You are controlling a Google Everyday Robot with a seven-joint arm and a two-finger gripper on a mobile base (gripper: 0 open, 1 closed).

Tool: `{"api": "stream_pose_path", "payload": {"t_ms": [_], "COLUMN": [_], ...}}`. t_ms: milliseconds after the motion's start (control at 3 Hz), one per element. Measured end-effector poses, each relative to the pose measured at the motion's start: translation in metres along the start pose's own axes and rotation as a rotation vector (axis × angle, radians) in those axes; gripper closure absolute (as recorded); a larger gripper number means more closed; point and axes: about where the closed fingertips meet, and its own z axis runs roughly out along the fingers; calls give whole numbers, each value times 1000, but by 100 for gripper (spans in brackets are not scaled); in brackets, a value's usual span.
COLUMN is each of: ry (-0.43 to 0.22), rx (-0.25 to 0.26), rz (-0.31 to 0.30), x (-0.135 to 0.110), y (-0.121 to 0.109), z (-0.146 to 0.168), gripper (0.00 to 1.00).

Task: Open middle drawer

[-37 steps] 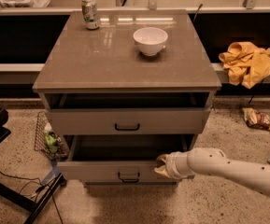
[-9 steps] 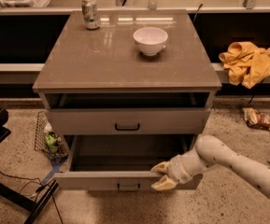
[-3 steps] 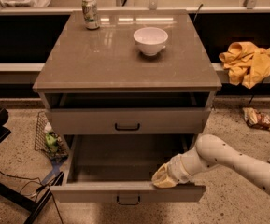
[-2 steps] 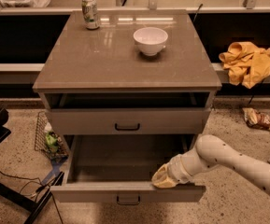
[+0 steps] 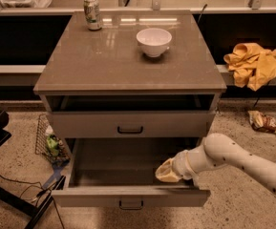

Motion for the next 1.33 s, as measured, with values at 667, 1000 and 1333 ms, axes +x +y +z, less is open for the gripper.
{"api": "stream_pose_path", "payload": {"t_ms": [667, 1000, 1333], "ry": [-12, 40, 49], "rx": [90, 113, 118], "rz": [51, -15, -26], "x": [10, 40, 41], "y": [-19, -17, -16], "z": [30, 63, 65], "gripper": [100, 100, 100]}}
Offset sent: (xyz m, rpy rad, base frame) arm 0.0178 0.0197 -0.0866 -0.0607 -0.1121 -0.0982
